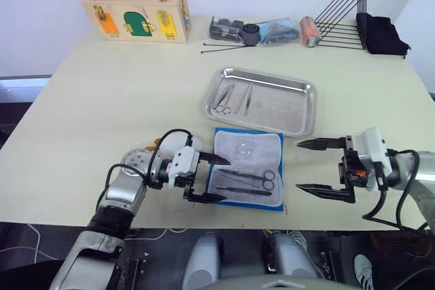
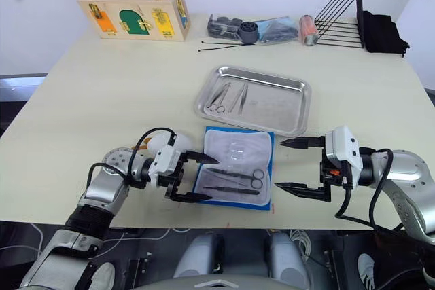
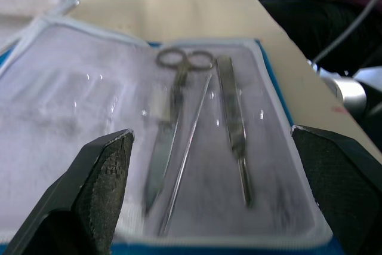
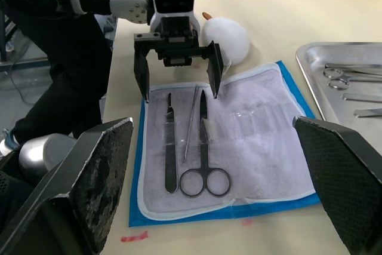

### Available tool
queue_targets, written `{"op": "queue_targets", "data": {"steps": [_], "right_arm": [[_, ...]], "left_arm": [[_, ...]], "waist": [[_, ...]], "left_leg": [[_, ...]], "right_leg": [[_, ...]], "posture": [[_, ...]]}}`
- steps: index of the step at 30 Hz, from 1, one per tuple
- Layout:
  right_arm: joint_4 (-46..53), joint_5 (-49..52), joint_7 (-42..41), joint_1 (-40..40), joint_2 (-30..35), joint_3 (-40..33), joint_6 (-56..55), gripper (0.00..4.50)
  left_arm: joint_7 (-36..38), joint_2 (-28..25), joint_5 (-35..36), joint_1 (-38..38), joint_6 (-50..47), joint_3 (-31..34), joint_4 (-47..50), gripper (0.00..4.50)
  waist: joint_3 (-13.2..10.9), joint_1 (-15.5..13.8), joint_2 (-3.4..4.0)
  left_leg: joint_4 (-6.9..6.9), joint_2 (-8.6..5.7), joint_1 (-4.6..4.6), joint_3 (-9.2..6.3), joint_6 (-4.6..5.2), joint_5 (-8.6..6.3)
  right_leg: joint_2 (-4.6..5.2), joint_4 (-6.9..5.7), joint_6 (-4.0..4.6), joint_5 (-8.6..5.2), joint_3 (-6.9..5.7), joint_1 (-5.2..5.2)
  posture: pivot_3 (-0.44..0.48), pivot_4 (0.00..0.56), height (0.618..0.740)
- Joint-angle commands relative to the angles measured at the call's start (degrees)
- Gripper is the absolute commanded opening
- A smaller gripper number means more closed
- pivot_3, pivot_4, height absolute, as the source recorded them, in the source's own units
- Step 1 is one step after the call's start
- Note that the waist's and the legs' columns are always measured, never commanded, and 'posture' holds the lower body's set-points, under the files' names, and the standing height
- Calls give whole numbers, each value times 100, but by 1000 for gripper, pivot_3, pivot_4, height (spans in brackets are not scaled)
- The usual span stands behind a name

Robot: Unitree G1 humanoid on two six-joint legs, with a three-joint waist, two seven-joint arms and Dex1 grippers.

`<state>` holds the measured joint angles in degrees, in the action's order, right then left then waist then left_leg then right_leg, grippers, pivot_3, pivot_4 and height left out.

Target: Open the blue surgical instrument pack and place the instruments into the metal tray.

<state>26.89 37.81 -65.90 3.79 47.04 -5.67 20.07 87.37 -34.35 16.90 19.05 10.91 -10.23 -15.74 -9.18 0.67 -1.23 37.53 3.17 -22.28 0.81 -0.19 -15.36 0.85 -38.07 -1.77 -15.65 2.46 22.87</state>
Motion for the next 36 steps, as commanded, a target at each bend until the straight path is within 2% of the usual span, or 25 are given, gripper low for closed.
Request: {"op": "queue_targets", "data": {"steps": [1, 13, 20, 27, 32, 36], "right_arm": [[315, 194, 89, 15, 63, -209, 115, 4500], [558, 386, 71, -198, 200, -505, 259, 4500], [592, 543, -107, -270, 405, -771, 265, 4500], [866, 729, 4, -344, 437, -907, 392, 4500], [853, 653, 113, -253, 436, -785, 438, 4500], [839, 105, 341, -255, 370, -374, 341, 4500]], "left_arm": [[79, 12, -83, 173, 201, -28, -273, 4467], [493, 34, -43, 358, 481, -255, -772, 4467], [513, -41, -270, 561, 789, -468, -1239, 4467], [513, -136, -208, 618, 979, -682, -1537, 4467], [513, -112, -274, 651, 1171, -741, -1808, 4467], [513, -130, -320, 573, 1191, -834, -1732, 4467]], "waist": [[0, -3, 0], [1, 0, -1], [2, -5, 0], [5, 3, 2], [15, 10, 11], [33, 11, 23]], "left_leg": [[0, 0, 0, 0, 0, 0], [2, 0, 0, -1, 0, 0], [4, -1, 6, -1, 0, 0], [4, -1, 33, 4, 0, 1], [8, -1, 45, 13, 1, 1], [8, -1, 46, 15, 1, 1]], "right_leg": [[0, 0, 0, 0, 0, 0], [0, -3, -1, 1, -1, -1], [0, -6, -1, 1, 0, -5], [-2, -32, -1, 1, 8, -16], [-4, -49, -1, 0, 19, -16], [-5, -49, 0, 0, 21, -16]], "posture": [[0, 150, 740], [0, 150, 740], [0, 150, 740], [0, 150, 740], [0, 150, 740], [0, 150, 740]]}}
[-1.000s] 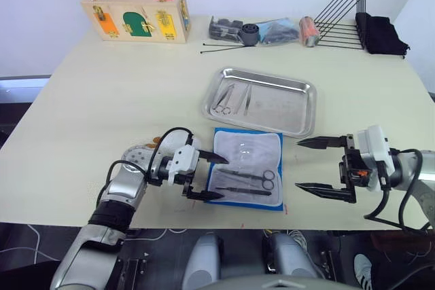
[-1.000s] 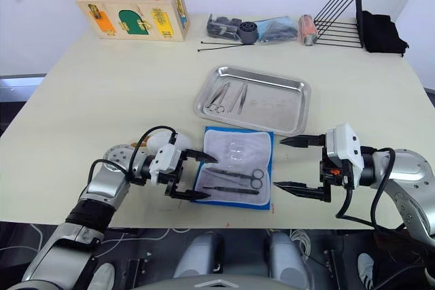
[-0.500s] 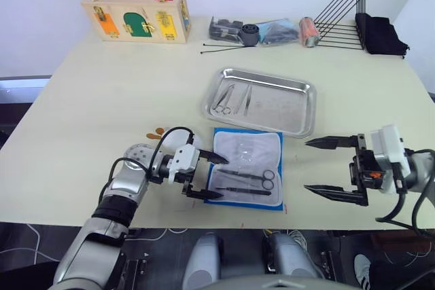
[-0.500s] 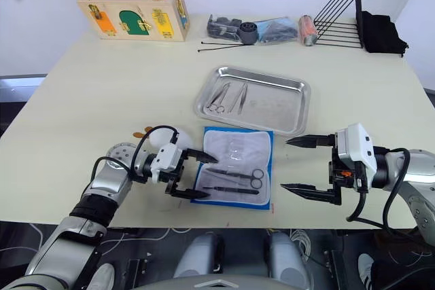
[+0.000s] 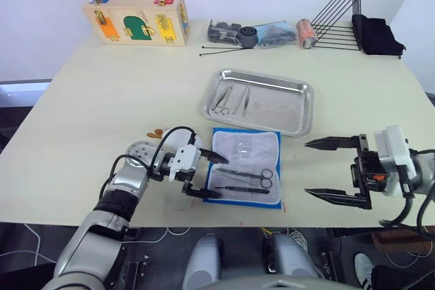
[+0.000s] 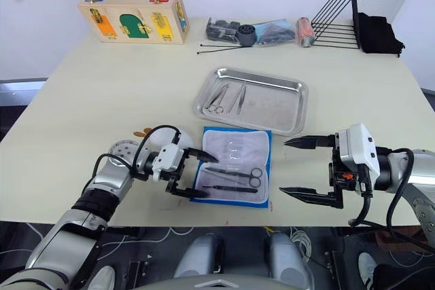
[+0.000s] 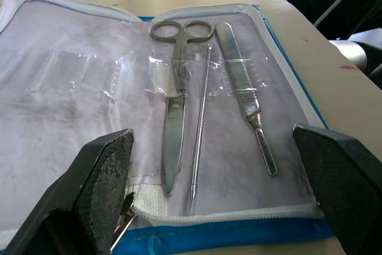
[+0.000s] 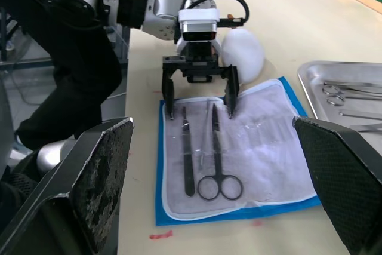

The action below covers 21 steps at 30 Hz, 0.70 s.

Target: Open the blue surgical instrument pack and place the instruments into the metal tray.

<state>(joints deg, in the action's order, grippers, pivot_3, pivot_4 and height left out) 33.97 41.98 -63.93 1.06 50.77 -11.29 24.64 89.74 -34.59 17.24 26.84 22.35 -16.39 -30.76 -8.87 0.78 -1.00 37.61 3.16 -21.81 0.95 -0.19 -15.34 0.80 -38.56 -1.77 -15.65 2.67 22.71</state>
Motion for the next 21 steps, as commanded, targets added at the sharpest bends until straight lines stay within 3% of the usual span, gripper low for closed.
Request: {"op": "queue_targets", "data": {"steps": [1, 12, 21], "right_arm": [[111, -473, 196, 26, -25, 293, -168, 4500], [-587, -2233, 1145, 955, -822, 2061, -268, 4500], [-1388, -3082, 1332, 1679, -1357, 2863, -237, 4500]], "left_arm": [[275, -96, -344, -226, 17, -209, -196, 4467], [245, 4, -307, -328, -170, -127, -103, 4467], [146, 56, -341, -403, -203, -116, -59, 4467]], "waist": [[3, 1, 1], [16, 10, 7], [19, 8, 12]], "left_leg": [[0, 0, 0, 0, 0, 0], [0, 1, 2, 6, 0, 0], [1, 1, 2, 10, 1, 0]], "right_leg": [[0, 0, 0, 0, 0, 0], [-5, -2, 1, -1, 9, 3], [-5, -3, 2, -1, 12, 6]], "posture": [[0, 150, 740], [0, 150, 740], [0, 150, 740]]}}
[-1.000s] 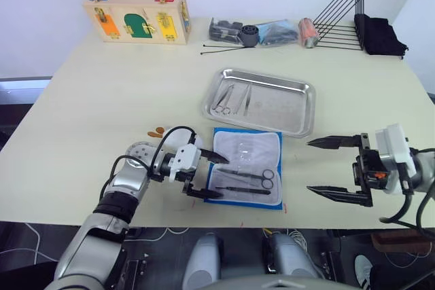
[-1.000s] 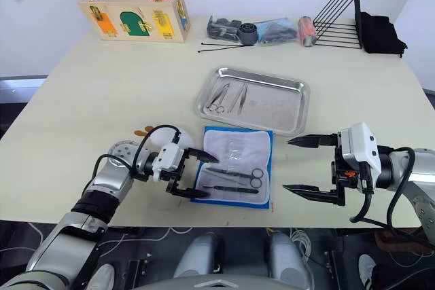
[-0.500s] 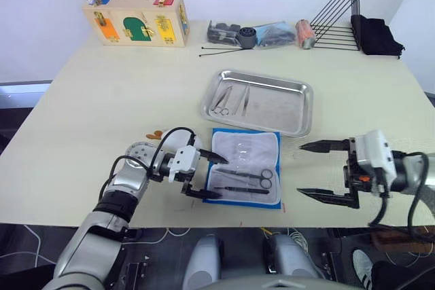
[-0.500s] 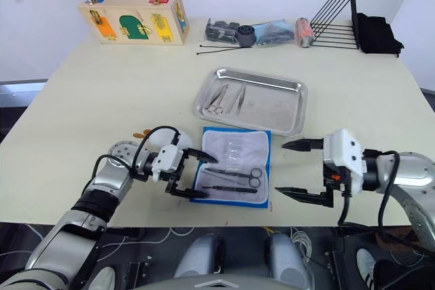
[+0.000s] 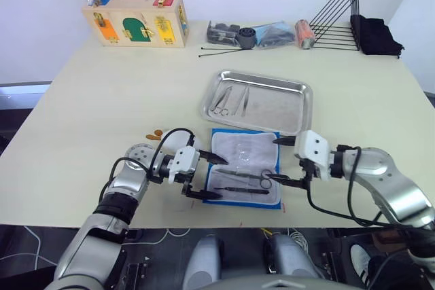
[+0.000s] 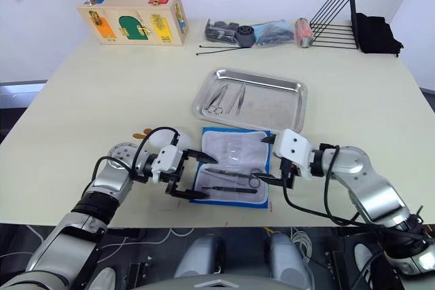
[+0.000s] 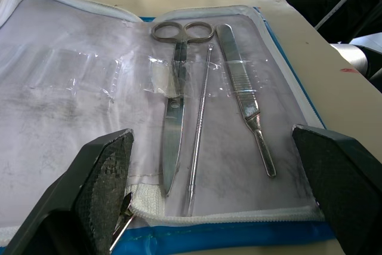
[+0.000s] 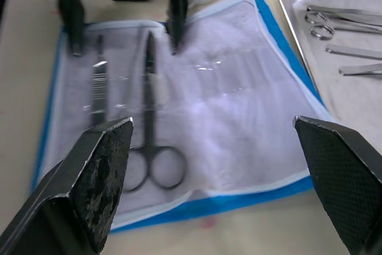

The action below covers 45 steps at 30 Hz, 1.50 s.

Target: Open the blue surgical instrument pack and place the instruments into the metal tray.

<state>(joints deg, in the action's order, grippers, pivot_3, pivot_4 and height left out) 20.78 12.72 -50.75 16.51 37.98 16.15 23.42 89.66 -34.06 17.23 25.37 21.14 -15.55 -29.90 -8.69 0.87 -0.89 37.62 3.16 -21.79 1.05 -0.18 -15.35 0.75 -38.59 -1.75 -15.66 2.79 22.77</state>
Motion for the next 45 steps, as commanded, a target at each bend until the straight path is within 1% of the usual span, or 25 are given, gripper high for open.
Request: {"op": "queue_targets", "data": {"steps": [1, 6, 16, 25, 30, 32, 34, 36, 38, 39, 40, 41, 42, 45], "right_arm": [[-114, -181, 6, 169, -126, 165, -83, 4500], [-337, -332, -56, 279, -333, 359, -82, 4500], [-880, -701, -108, 326, -532, 646, -164, 4500], [-1065, -761, -227, 315, -713, 762, -95, 4500], [-1124, -864, -432, 301, -597, 891, -97, 4500], [-1149, -934, -534, 293, -499, 967, -90, 3920], [-1154, -922, -591, 283, -468, 983, -43, 3503], [-1153, -915, -609, 278, -468, 974, -28, 2427], [-1159, -919, -621, 278, -469, 962, -28, 1606], [-1171, -921, -620, 285, -475, 956, -27, 892], [-1181, -923, -614, 288, -480, 949, -30, 419], [-1189, -927, -607, 289, -483, 940, -36, 100], [-1193, -931, -599, 296, -485, 936, -37, 28], [-1167, -939, -569, 336, -491, 909, -35, 28]], "left_arm": [[139, 7, -327, -267, -100, -188, -127, 4467], [112, -1, -320, -327, -197, -147, -22, 4467], [130, -38, -309, -379, -526, -91, 104, 4467], [-5, 271, -110, -488, -862, 79, 222, 4467], [-78, 349, -202, -615, -836, 125, 237, 4467], [-94, 361, -207, -653, -847, 139, 270, 4500], [-96, 363, -210, -675, -840, 146, 283, 4500], [-88, 358, -213, -688, -825, 155, 278, 4500], [-84, 358, -221, -690, -810, 157, 265, 4500], [-75, 359, -226, -685, -799, 157, 251, 4500], [-68, 361, -231, -682, -789, 155, 241, 4500], [-65, 366, -237, -679, -784, 152, 234, 4500], [-57, 370, -243, -670, -773, 151, 216, 4500], [-35, 386, -259, -635, -752, 152, 153, 4500]], "waist": [[0, -4, 0], [0, 2, 0], [1, 18, -1], [7, 0, 0], [23, -2, 5], [31, -2, 6], [39, -4, 9], [46, -4, 11], [53, -3, 11], [59, -4, 11], [60, -4, 10], [60, -3, 10], [65, -3, 12], [72, -4, 13]], "left_leg": [[0, 0, 0, 0, 0, 0], [0, 0, -1, 2, 0, 0], [0, 0, 0, 2, 0, 0], [1, 0, 0, 2, 0, 0], [3, 0, 1, 2, 0, 0], [3, -1, 1, 3, 0, 0], [3, -1, 1, 3, 0, 0], [3, -1, 1, 3, 0, 0], [3, -1, 2, 3, 1, -1], [3, -1, 2, 3, 1, 0], [3, -1, 2, 3, 1, -1], [3, -1, 2, 3, 1, -1], [3, -1, 2, 3, 1, -1], [3, -1, 2, 3, 1, -1]], "right_leg": [[0, 0, 0, 0, 0, 0], [1, 1, 0, 0, 2, 0], [0, -2, 0, 0, 2, 2], [1, -2, 0, 0, 2, 0], [2, -3, 0, 0, 1, 0], [2, -2, 0, 0, 2, -1], [2, -2, 0, 0, 1, -1], [3, 0, 0, 0, 2, -1], [2, -1, 0, 0, 2, -2], [2, -1, 0, 0, 2, -2], [2, -1, 0, 0, 2, -2], [2, 0, 0, 0, 2, -2], [2, 0, 0, 0, 2, -2], [2, 0, 0, 0, 2, -2]], "posture": [[0, 150, 740], [0, 150, 740], [0, 150, 740], [0, 150, 740], [0, 150, 740], [0, 150, 740], [0, 150, 740], [0, 150, 740], [0, 150, 740], [0, 150, 740], [0, 150, 740], [0, 150, 740], [0, 150, 740], [0, 150, 740]]}}
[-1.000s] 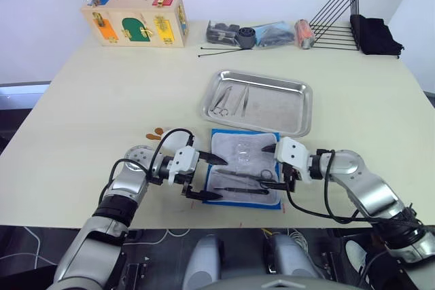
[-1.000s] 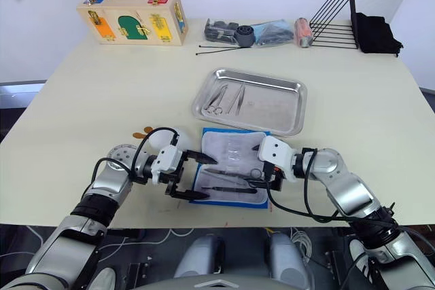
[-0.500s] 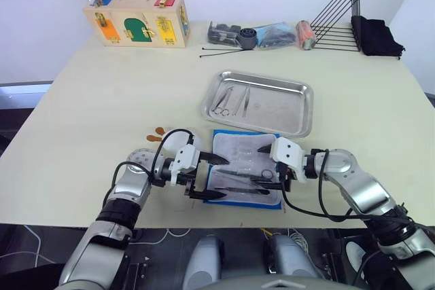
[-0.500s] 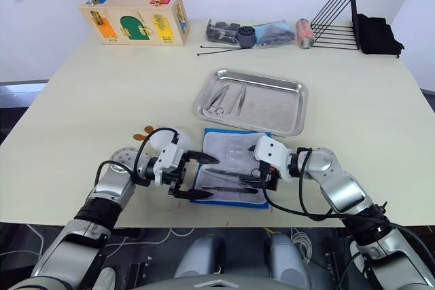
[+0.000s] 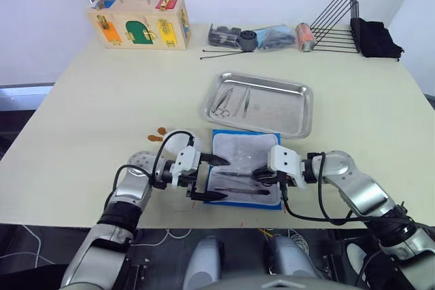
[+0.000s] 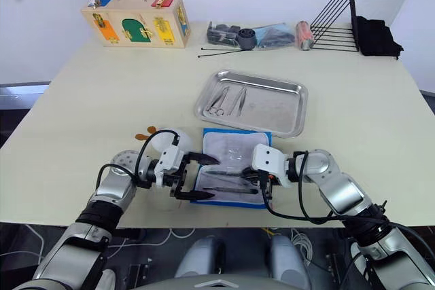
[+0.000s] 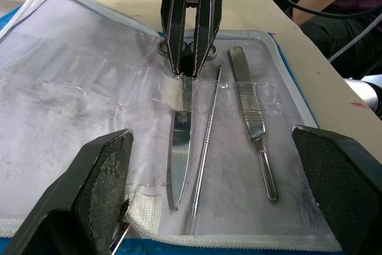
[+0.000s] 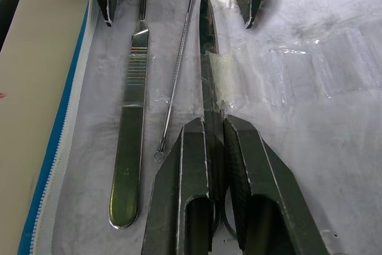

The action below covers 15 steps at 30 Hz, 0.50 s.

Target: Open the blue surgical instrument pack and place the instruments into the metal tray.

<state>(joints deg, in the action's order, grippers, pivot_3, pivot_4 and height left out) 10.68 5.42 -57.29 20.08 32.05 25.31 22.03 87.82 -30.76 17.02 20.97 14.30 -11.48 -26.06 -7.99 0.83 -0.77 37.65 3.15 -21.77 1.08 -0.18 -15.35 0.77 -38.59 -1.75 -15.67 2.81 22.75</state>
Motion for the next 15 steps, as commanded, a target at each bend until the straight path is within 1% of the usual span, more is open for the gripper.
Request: {"op": "queue_targets", "data": {"steps": [1, 9, 15], "right_arm": [[-127, -201, 83, -4, 105, -17, 128, 28], [487, -168, 56, 334, 99, -16, 559, 28], [877, -211, -12, 634, 211, 32, 1033, 28]], "left_arm": [[152, 61, -245, -186, -59, -254, -249, 4500], [170, 124, -299, -105, 34, -275, -419, 4500], [162, 178, -319, -92, 57, -294, -449, 4500]], "waist": [[4, 0, 2], [6, -7, 5], [4, -27, 10]], "left_leg": [[0, 0, 0, 0, 0, 0], [0, -1, -1, 0, 0, 0], [0, -4, -5, -3, 0, 0]], "right_leg": [[0, 0, 0, 0, 0, 0], [1, 0, 0, 0, -1, 0], [4, 1, 0, 0, -4, 2]], "posture": [[0, 150, 740], [0, 150, 740], [0, 150, 740]]}}
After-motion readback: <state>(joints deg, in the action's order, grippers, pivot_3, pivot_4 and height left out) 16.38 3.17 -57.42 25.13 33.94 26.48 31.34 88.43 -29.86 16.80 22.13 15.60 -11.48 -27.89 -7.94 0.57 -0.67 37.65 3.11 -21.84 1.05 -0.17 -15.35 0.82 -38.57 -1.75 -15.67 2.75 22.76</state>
